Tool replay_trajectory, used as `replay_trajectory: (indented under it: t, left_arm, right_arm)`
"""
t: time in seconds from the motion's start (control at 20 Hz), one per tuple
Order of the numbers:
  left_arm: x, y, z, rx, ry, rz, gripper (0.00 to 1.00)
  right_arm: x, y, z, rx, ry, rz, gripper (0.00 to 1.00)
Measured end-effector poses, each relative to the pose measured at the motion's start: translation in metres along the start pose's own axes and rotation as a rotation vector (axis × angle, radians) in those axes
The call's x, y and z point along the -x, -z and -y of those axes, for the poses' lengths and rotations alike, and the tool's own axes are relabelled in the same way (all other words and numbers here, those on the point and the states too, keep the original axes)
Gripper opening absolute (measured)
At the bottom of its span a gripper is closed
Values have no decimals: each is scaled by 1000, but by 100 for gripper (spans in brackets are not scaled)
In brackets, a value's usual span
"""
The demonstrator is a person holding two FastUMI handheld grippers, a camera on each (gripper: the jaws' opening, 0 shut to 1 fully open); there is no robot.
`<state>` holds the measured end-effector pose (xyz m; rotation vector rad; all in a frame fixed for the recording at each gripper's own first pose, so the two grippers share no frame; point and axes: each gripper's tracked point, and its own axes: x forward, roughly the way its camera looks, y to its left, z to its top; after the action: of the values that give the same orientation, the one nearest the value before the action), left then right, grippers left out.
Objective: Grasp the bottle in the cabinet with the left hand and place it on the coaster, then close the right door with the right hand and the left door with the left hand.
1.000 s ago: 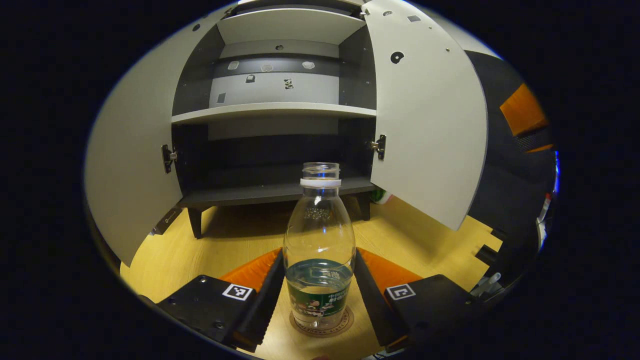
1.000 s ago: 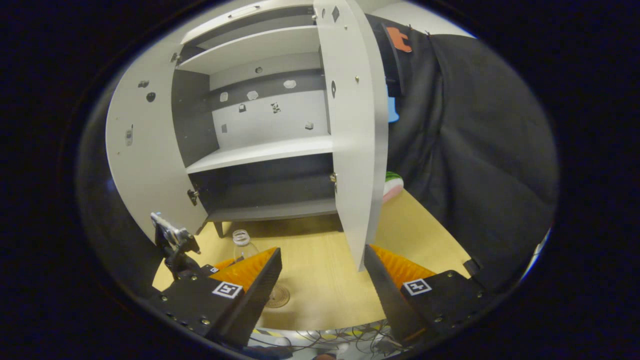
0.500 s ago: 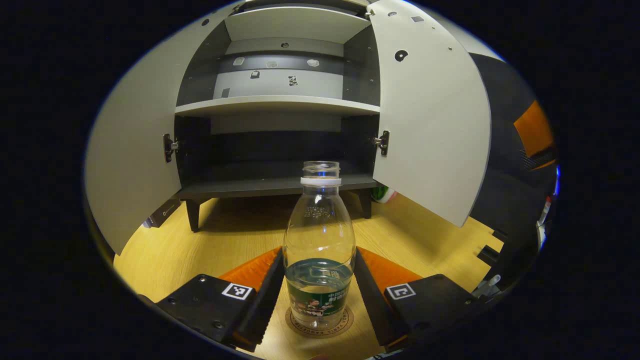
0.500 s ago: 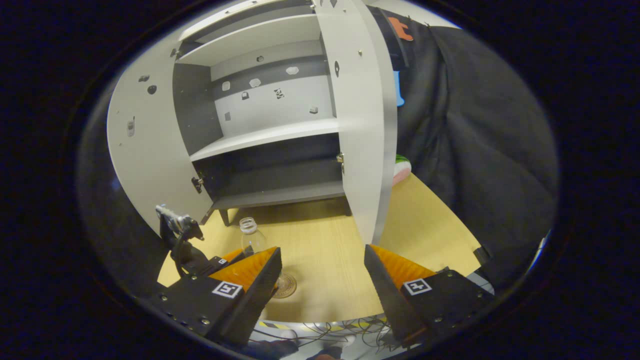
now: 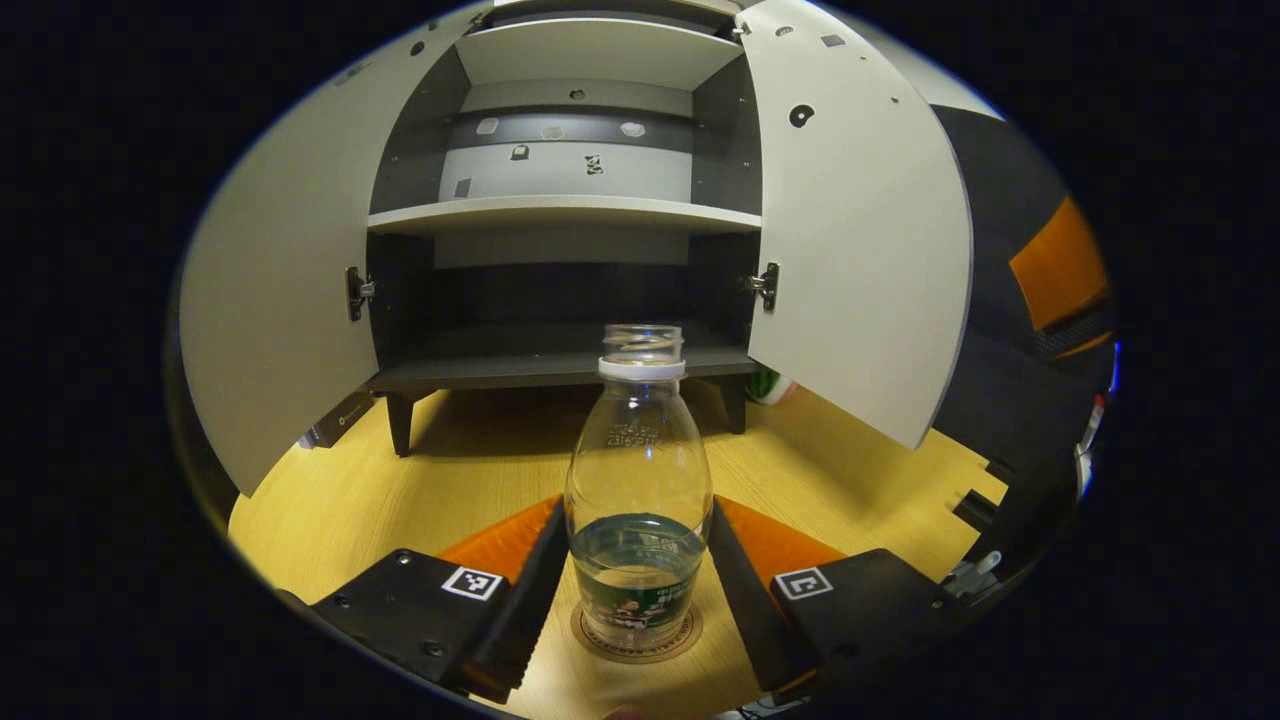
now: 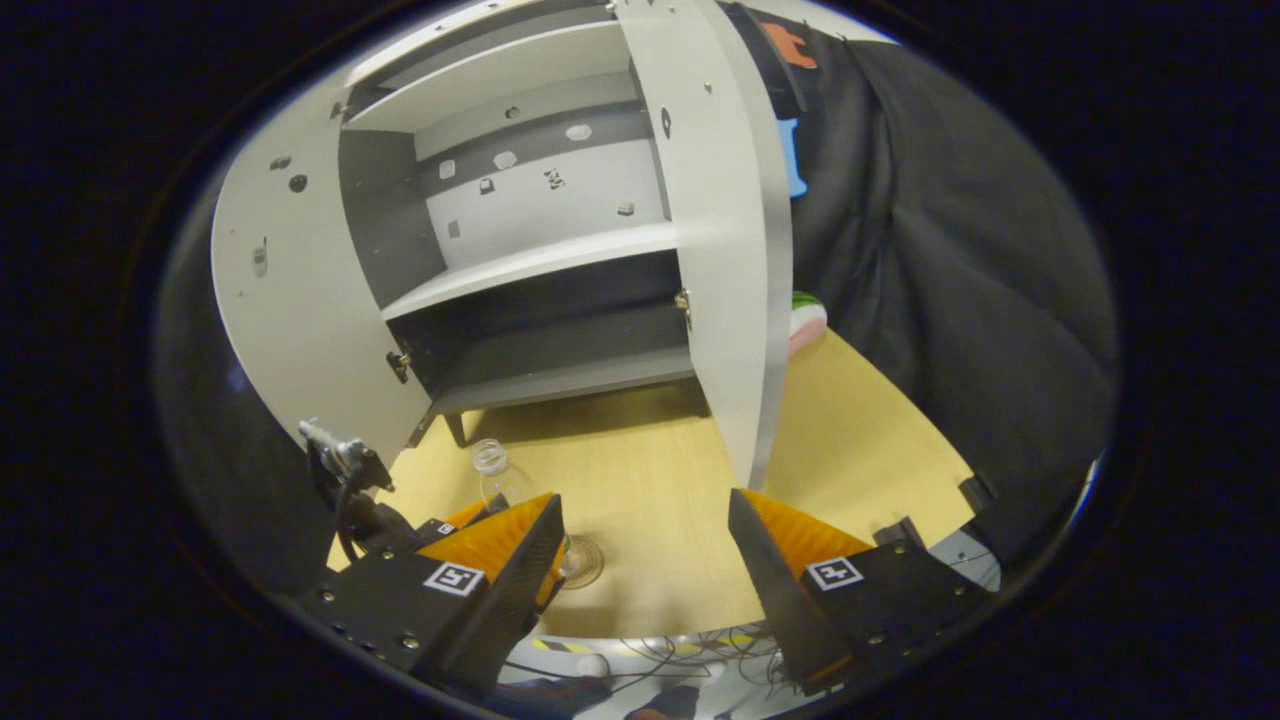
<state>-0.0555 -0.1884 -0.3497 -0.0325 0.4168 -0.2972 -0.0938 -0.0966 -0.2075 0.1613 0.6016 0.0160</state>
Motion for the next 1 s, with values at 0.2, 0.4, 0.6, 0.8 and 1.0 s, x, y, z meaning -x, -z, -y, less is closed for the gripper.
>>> replay_trajectory:
  t: [0.2, 0.4, 0.6, 0.8, 1.0]
  left_arm:
    - [0, 9, 2, -10, 0, -10, 84]
    - [8, 7, 6, -5, 14, 5, 84]
    - [13, 1, 4, 1, 5, 16, 85]
    - [16, -18, 3, -27, 1, 53, 84]
    - [20, -40, 9, -41, 22, 93, 84]
  right_arm:
    - [4, 1, 2, 5, 5, 2, 100]
    - [8, 4, 8, -19, 14, 1, 100]
    - [9, 7, 8, -34, 13, -6, 100]
    - [11, 4, 7, -29, 7, 8, 98]
    - [16, -3, 5, -43, -7, 27, 100]
